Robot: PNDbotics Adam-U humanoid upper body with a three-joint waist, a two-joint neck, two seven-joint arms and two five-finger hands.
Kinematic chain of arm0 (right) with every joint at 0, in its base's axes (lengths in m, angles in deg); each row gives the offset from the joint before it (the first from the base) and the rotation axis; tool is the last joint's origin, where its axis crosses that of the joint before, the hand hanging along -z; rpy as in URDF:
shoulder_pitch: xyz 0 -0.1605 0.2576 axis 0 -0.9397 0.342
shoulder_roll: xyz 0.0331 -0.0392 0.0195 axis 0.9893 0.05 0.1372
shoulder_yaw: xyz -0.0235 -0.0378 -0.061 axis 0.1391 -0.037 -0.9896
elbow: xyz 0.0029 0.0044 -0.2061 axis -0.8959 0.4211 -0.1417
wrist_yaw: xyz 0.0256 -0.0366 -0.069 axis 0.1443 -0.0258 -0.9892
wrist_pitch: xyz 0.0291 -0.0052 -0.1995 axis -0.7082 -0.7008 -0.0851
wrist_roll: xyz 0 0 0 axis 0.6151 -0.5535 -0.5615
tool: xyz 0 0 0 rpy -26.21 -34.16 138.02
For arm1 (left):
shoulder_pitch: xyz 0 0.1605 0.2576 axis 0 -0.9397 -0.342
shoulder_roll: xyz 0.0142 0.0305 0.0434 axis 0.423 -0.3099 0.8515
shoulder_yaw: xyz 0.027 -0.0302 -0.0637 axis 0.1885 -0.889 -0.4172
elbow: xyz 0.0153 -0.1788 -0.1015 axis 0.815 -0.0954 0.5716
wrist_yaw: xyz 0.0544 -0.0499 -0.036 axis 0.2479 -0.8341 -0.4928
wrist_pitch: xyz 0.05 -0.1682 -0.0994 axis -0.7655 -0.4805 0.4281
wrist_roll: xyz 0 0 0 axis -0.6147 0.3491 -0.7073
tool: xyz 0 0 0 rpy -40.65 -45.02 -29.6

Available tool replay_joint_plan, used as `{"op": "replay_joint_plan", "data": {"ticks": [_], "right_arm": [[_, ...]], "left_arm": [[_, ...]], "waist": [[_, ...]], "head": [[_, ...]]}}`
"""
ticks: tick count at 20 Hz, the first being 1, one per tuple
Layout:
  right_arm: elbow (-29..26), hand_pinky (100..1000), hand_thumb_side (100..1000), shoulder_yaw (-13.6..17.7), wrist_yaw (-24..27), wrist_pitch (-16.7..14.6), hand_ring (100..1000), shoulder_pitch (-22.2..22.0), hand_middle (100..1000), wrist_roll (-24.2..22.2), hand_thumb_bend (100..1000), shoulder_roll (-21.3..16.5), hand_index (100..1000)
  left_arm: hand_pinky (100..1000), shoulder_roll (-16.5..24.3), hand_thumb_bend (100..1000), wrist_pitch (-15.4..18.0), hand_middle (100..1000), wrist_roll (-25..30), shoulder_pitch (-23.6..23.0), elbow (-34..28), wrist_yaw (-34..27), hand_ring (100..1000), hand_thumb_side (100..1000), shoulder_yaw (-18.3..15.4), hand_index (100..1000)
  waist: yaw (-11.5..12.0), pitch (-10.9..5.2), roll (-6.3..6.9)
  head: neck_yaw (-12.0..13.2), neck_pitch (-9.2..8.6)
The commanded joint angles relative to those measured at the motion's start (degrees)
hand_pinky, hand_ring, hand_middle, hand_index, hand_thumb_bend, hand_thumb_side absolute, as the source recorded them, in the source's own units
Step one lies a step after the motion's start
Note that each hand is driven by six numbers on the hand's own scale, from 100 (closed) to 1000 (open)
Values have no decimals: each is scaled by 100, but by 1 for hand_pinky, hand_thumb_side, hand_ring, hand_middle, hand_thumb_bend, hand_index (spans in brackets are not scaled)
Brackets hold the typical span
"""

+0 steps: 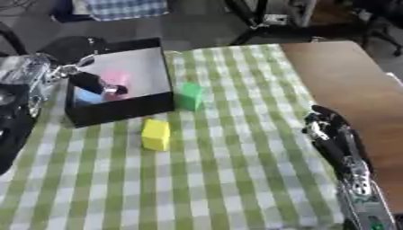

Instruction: Pick up objects on the table and place them in the box.

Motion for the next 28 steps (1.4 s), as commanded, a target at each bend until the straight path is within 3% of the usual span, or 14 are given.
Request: {"op": "replay_joint_plan", "data": {"ticks": [1,2,4,9,16,21,24,28], "right_arm": [[-50,803,474,16,20,-16,556,47,598,-6,100,-75,807],[-48,803,470,22,18,-15,556,44,597,-3,100,-82,809],[-47,803,464,70,-4,-16,555,51,597,31,100,-147,811],[-80,807,435,-16,-161,-40,554,364,598,-40,100,-572,820],[90,822,360,-506,-695,-130,585,1282,642,-462,100,-1561,861],[649,841,358,-934,-1112,-285,647,1992,715,-892,100,-2272,899],[1054,860,418,-1152,-1184,-305,714,2402,763,-1145,100,-2624,922],[1607,881,478,-1441,-1453,-215,785,2957,816,-1486,100,-2500,945]], "left_arm": [[824,190,694,-53,828,-78,106,-188,-253,780,898,-3,958],[775,207,461,-67,728,-71,112,-215,-293,700,802,-4,930],[755,394,404,-9,683,-172,81,-409,-431,667,791,-177,918],[739,833,355,411,644,-605,-546,-1122,-875,637,781,-822,907],[718,748,283,1005,614,-1242,-1579,-2155,-1512,612,848,-974,901],[703,352,255,880,598,-1306,-2290,-2516,-1950,597,902,-1033,898],[700,108,250,753,595,-1137,-2700,-2742,-2202,594,927,-1026,897],[700,-107,251,588,595,-901,-3255,-3206,-2543,593,938,-954,898]], "waist": [[6,-137,-73],[18,-142,-73],[144,-149,-71],[218,-132,-62],[470,-70,-100],[689,-37,-68],[807,-31,-30],[882,-52,-8]], "head": [[-12,-11],[-28,-11],[-114,-11],[-144,-11],[-330,-11],[-472,-11],[-552,-11],[-589,-11]]}}
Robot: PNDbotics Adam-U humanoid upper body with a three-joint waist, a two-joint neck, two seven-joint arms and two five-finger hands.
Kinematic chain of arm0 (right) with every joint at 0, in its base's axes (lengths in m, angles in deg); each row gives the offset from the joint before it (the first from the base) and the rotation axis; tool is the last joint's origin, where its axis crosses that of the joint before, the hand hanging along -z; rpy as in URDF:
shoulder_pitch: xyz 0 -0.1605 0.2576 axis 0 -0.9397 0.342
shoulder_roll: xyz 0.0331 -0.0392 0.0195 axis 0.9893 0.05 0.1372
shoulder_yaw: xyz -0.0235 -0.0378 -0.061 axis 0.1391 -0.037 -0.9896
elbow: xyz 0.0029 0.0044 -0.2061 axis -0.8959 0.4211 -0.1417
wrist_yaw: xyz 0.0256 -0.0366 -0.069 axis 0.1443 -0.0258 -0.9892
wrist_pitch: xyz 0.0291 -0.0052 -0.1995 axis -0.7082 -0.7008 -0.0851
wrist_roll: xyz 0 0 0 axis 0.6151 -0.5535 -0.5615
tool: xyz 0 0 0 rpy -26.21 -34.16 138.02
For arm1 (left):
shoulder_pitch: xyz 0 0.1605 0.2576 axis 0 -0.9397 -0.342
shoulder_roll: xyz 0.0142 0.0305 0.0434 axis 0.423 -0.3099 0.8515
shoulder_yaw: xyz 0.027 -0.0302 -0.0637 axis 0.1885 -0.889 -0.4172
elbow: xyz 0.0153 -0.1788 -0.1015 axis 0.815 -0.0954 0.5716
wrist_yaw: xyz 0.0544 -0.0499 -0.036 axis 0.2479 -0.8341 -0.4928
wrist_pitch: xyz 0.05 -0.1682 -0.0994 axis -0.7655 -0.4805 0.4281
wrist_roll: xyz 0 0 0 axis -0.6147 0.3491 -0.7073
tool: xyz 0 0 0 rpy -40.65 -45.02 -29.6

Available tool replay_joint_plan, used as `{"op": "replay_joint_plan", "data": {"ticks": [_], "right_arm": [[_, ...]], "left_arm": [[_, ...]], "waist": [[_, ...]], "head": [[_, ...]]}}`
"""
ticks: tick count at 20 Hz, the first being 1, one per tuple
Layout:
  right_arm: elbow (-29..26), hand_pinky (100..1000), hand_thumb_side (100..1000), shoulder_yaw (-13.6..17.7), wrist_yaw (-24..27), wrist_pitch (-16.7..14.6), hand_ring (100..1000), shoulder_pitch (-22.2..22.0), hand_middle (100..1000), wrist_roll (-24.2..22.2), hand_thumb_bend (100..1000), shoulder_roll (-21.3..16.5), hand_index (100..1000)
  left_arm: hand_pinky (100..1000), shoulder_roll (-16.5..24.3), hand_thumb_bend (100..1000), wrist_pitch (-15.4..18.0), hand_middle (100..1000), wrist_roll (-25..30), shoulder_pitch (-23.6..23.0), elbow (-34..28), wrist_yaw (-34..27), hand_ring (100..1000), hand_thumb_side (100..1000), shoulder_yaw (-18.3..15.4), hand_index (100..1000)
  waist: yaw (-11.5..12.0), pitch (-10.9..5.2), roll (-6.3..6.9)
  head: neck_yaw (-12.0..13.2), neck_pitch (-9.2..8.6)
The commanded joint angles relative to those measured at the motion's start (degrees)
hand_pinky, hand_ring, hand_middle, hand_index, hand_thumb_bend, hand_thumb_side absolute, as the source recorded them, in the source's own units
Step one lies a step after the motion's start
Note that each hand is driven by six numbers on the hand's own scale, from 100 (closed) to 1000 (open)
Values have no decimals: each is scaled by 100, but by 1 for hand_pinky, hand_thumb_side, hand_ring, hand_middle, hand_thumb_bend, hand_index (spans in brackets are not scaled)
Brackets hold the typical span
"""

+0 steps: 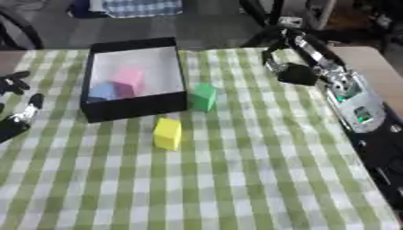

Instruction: Pick up objects on the table and place them in the box.

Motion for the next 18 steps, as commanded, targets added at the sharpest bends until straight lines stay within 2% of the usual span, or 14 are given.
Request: {"op": "replay_joint_plan", "data": {"ticks": [1,8,12,18], "right_arm": [[390,883,483,-176,-251,15,790,397,819,-276,100,-59,946],[1384,896,529,-395,-860,-59,825,1392,849,-888,100,503,962],[1958,902,519,-451,-1213,-168,843,1940,865,-1241,156,735,971],[2361,905,534,-393,-1709,-404,856,2136,875,-1474,193,947,978]], "left_arm": [[700,-76,251,-121,594,163,-218,-505,-297,592,940,51,899],[699,-202,241,-473,590,484,-1213,-1487,-909,590,965,277,899],[699,-209,239,-697,590,683,-1710,-2056,-1262,590,974,415,900],[700,-188,235,-1097,590,1121,-1880,-2509,-1758,589,989,481,901]], "waist": [[10,-61,26],[-66,-90,21],[-122,-93,27],[-128,-80,37]], "head": [[-28,-11],[86,-11],[148,-11],[151,-11]]}}
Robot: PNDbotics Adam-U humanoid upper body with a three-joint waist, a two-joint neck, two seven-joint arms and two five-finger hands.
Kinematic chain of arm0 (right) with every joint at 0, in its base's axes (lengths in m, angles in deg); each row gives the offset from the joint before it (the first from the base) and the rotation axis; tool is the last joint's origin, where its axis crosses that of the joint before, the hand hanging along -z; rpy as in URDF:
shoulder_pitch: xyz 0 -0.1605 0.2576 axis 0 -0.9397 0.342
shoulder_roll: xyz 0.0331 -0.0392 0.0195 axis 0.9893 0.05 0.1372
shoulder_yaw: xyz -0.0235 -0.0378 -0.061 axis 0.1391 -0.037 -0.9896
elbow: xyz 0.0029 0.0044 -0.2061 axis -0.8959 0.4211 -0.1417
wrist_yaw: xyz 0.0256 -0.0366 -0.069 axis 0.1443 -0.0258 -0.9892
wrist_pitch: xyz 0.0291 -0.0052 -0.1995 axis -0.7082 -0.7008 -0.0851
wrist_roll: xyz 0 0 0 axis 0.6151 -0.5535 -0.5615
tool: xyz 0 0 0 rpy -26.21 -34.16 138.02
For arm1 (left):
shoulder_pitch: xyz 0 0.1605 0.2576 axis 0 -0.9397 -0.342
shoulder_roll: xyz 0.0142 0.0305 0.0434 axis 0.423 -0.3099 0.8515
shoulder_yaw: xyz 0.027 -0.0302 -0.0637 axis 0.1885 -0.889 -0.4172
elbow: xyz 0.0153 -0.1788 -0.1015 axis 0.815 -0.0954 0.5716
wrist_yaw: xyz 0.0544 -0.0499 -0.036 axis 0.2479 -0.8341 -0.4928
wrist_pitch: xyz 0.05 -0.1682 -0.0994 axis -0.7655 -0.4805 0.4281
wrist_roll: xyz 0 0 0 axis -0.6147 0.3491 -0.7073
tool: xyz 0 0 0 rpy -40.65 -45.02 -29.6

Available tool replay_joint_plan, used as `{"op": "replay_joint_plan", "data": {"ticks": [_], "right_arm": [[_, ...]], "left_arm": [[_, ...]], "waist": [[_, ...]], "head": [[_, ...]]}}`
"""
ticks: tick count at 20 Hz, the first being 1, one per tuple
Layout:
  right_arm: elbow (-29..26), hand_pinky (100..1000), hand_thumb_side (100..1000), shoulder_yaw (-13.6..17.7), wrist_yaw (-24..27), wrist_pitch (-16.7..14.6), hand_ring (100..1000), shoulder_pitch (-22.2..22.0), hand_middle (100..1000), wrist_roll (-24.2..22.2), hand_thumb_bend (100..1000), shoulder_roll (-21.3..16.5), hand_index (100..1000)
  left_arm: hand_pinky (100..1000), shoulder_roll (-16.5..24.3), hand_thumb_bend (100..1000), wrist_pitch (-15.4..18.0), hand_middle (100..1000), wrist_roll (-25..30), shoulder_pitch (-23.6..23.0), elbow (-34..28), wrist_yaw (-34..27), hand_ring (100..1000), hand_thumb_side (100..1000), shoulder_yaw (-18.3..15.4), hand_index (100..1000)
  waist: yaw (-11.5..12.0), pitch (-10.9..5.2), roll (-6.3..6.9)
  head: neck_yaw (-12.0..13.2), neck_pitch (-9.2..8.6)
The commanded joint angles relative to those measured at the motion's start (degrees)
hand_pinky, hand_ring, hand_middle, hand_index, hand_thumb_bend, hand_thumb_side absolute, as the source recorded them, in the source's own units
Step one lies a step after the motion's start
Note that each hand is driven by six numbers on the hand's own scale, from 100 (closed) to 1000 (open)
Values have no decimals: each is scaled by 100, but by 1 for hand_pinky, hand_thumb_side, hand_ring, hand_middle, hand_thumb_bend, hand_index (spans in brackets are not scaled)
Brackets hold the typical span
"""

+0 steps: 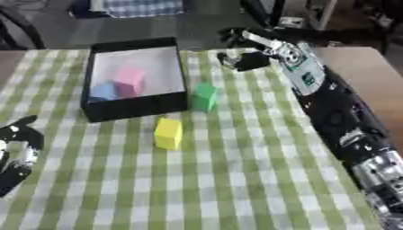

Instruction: Pick up objects on the table and place them in the box.

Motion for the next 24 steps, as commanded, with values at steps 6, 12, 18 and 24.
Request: {"op": "replay_joint_plan", "data": {"ticks": [6,12,18,24], "right_arm": [[36,907,554,65,-688,-272,862,165,881,-151,233,94,981],[-16,907,570,115,-1133,-499,864,131,885,-210,235,179,982],[14,908,583,84,-1282,-617,867,116,889,-272,236,276,983],[59,909,592,33,-1408,-690,872,104,895,-393,245,345,985]], "left_arm": [[700,127,232,-353,589,468,-19,-448,-690,588,996,-7,902],[700,201,231,-489,589,696,-46,-538,-1162,587,1000,-58,903],[700,275,228,-589,588,890,-52,-595,-1645,586,1000,-104,904],[700,360,227,-674,588,1049,-56,-636,-2141,586,1000,-162,904]], "waist": [[-4,-79,38],[-8,-84,35],[-9,-82,44],[-4,-79,49]], "head": [[0,-11],[0,-11],[-12,-11],[-21,-11]]}}
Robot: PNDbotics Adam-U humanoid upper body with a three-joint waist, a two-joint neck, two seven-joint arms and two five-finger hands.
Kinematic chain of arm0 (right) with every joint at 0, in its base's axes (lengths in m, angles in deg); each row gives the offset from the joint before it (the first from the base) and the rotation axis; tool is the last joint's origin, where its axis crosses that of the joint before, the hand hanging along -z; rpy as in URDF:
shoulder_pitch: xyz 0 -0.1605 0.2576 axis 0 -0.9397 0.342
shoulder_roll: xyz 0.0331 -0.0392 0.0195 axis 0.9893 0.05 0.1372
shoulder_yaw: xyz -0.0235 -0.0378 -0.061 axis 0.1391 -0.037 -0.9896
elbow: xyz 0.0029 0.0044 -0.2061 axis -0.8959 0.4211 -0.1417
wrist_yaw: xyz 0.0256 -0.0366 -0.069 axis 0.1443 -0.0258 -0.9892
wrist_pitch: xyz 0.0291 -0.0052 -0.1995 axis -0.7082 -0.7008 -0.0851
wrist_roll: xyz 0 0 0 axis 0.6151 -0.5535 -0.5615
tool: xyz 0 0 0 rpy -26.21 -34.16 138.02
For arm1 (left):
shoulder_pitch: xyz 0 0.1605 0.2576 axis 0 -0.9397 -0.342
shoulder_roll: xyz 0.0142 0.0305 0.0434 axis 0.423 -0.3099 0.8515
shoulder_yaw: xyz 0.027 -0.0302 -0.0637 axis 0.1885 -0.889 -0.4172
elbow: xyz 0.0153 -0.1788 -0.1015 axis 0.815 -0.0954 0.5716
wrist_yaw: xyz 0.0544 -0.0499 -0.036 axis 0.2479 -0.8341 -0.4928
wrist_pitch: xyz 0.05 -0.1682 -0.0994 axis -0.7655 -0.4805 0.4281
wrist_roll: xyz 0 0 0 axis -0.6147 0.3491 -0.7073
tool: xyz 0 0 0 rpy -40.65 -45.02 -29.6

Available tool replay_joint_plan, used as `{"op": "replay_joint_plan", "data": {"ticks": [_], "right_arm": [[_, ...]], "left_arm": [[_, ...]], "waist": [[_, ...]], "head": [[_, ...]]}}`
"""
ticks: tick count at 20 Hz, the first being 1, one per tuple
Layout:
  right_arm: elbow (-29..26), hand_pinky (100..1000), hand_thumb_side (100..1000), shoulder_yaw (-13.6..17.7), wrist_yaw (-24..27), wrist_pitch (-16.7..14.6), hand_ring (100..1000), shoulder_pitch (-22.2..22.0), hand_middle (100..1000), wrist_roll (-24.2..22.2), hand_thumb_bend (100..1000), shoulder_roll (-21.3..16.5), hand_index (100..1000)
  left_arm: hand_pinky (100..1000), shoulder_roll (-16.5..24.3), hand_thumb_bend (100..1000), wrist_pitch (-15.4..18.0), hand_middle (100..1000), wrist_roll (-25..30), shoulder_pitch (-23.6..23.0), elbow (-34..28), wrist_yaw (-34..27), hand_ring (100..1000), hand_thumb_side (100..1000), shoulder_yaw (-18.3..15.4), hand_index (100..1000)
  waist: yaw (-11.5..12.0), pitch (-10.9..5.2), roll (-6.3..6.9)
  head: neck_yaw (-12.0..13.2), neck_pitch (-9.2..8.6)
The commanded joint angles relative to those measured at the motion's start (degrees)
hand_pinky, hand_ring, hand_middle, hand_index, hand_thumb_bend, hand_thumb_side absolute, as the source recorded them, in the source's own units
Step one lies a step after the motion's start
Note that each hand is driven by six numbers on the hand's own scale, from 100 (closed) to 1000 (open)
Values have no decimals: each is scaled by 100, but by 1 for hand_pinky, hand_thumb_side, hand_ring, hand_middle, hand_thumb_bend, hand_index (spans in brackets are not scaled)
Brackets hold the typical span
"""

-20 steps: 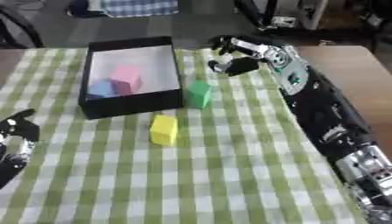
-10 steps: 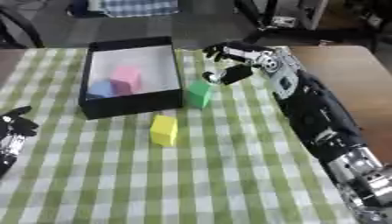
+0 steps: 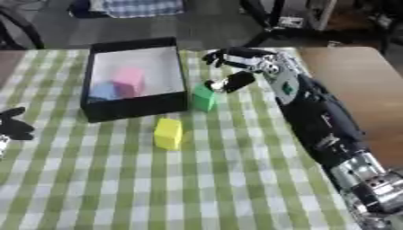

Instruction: Pick up objects on the table and place them in the box.

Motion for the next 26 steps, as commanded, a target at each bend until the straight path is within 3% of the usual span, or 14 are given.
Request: {"op": "replay_joint_plan", "data": {"ticks": [1,18,26], "right_arm": [[-35,910,602,-3,-80,-42,877,81,899,-51,254,-54,986],[228,909,625,-73,-446,-136,882,-8,902,-116,255,149,986],[493,896,578,-2,-791,-66,849,-43,873,126,220,266,981]], "left_arm": [[700,156,226,-37,588,87,35,-157,-285,585,1000,-77,904],[702,384,203,-261,588,443,20,-186,-1709,584,1000,-231,905],[705,394,198,-315,588,498,9,-198,-1874,584,1000,-250,906]], "waist": [[4,-78,48],[32,-77,55],[46,-72,59]], "head": [[-13,-11],[-26,-11],[-30,-11]]}}
